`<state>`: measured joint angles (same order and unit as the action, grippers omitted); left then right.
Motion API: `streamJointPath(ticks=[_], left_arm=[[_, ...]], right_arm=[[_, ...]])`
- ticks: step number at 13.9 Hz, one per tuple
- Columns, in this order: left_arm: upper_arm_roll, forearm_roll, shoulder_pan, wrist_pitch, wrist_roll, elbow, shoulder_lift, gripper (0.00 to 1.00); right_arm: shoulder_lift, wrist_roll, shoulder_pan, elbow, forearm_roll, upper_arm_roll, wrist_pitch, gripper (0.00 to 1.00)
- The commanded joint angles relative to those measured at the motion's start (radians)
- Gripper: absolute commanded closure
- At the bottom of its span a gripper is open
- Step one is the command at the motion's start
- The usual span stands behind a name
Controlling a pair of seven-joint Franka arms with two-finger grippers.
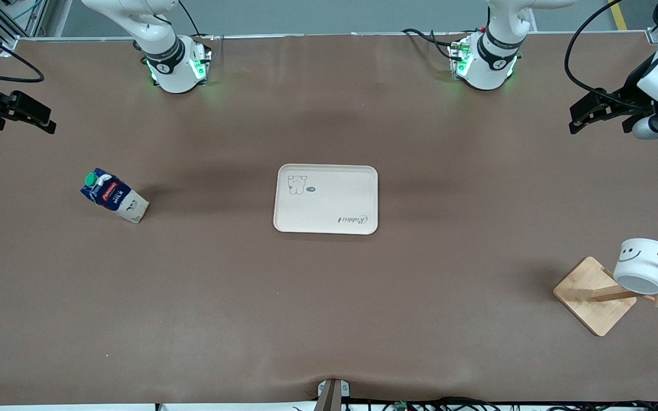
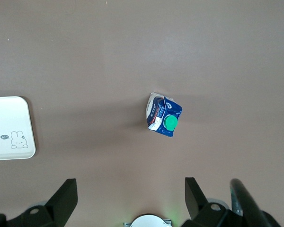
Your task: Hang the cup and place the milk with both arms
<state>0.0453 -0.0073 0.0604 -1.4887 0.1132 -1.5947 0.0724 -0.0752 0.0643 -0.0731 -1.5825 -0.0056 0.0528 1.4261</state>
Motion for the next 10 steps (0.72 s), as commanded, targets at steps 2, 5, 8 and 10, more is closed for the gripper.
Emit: streamJointPath(ticks=[2, 5, 8, 10], left_arm=[[-0.002, -0.01, -0.002, 0.007, -0.003, 0.004, 0.009, 0.0], [0.002, 0.053, 0.01, 0.007, -0.001, 0.009, 0.006, 0.0], [0.002, 0.052, 0.006, 0.008, -0.004, 0.028, -0.002, 0.0], [0.002, 0.052, 0.007, 0.008, -0.001, 0.041, -0.011, 0.0]], right_arm=[[-0.017, 0.005, -0.027, -0.017, 0.012, 0.009, 0.008, 0.0], [-0.017, 0.005, -0.027, -0.017, 0.012, 0.009, 0.01, 0.0], [-0.017, 0.005, -0.027, -0.017, 0.012, 0.009, 0.01, 0.0], [-0.015, 0.005, -0.027, -0.017, 0.012, 0.009, 0.01, 0.0]])
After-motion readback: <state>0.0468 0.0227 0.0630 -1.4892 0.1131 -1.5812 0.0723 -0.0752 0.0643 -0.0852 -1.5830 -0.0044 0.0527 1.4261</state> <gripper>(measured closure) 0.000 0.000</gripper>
